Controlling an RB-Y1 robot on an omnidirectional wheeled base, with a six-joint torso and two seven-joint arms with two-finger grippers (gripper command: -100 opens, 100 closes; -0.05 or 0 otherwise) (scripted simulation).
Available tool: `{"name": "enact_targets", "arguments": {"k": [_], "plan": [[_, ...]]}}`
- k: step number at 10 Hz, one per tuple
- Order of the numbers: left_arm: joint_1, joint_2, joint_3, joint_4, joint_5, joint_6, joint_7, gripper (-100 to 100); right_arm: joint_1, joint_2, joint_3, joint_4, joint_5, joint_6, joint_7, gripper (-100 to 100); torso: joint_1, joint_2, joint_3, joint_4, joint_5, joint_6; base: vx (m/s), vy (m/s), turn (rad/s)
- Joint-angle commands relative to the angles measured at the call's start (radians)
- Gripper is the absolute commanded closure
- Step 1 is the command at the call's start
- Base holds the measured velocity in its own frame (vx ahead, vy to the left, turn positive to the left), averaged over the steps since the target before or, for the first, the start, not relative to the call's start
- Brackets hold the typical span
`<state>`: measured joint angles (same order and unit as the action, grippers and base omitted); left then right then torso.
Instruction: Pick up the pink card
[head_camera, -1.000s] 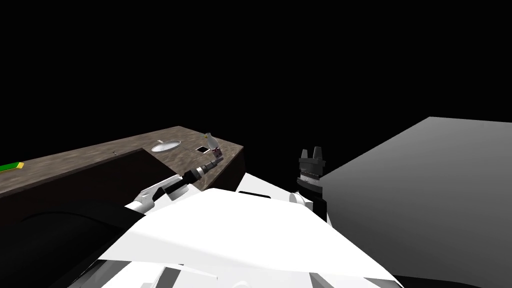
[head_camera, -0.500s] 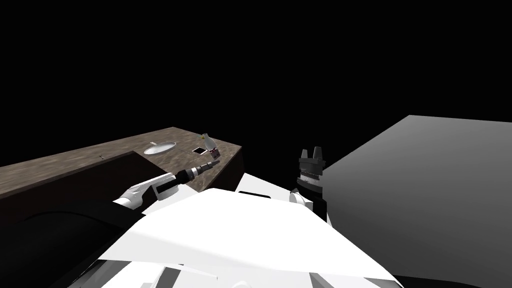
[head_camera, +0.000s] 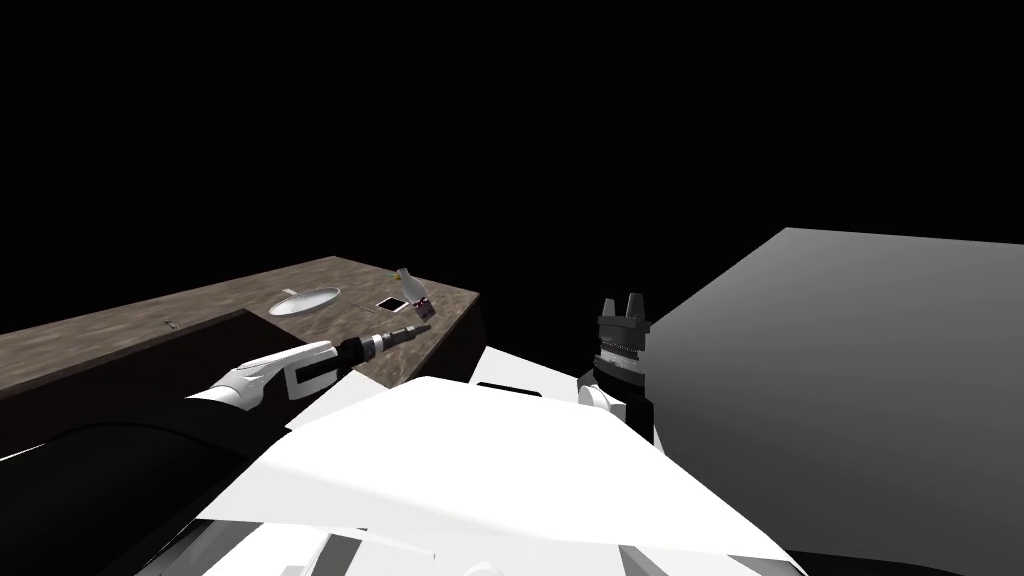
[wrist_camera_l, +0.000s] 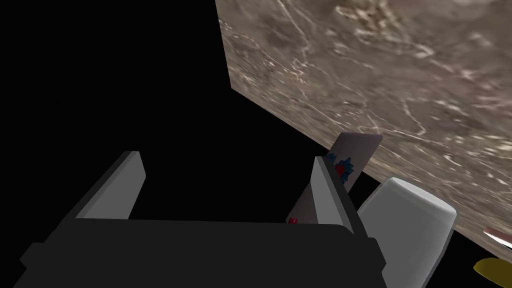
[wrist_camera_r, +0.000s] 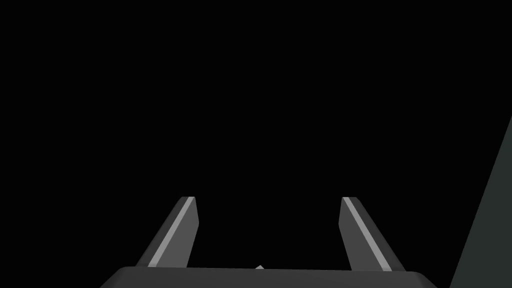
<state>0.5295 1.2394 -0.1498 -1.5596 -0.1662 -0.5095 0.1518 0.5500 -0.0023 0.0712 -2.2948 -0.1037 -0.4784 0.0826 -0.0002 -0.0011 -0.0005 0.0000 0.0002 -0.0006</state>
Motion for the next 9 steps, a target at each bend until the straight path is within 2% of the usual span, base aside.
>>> {"name": "enact_targets", "arguments": {"k": [1,2,3,4,6,7,9], "plan": [[-0.006,0.050,-0.018,0.041,-0.022,-0.006,0.003,-100,0.000,0.000,0.000,0.000,0.000,0.000,0.000,0,0.000,0.000,0.000,0.000,0.000,0.000,0.005,-0.011,-0.116],[-0.006,0.056,-0.018,0.041,-0.022,-0.006,0.003,-100,0.000,0.000,0.000,0.000,0.000,0.000,0.000,0,0.000,0.000,0.000,0.000,0.000,0.000,0.003,-0.006,-0.042],[-0.004,0.098,-0.028,0.072,-0.041,-0.013,0.003,-100,0.000,0.000,0.000,0.000,0.000,0.000,0.000,0,0.000,0.000,0.000,0.000,0.000,0.000,0.007,-0.011,-0.106],[-0.004,0.099,-0.028,0.072,-0.041,-0.013,0.003,-100,0.000,0.000,0.000,0.000,0.000,0.000,0.000,0,0.000,0.000,0.000,0.000,0.000,0.000,0.006,-0.007,-0.044],[0.000,0.171,-0.049,0.127,-0.077,-0.027,0.002,-100,0.000,0.000,0.000,0.000,0.000,0.000,0.000,0,-0.001,-0.001,0.000,0.000,0.000,0.000,0.014,-0.019,-0.107],[0.000,0.178,-0.049,0.127,-0.077,-0.027,0.002,-100,0.000,0.000,0.000,0.000,0.000,0.000,0.000,0,-0.001,-0.001,-0.001,0.000,0.000,0.000,0.018,-0.014,-0.059],[0.006,0.244,-0.069,0.177,-0.114,-0.043,0.000,-100,0.000,0.000,0.000,0.000,0.000,0.000,0.000,0,-0.001,-0.001,-0.001,0.000,0.000,0.000,0.019,-0.022,-0.119]]}}
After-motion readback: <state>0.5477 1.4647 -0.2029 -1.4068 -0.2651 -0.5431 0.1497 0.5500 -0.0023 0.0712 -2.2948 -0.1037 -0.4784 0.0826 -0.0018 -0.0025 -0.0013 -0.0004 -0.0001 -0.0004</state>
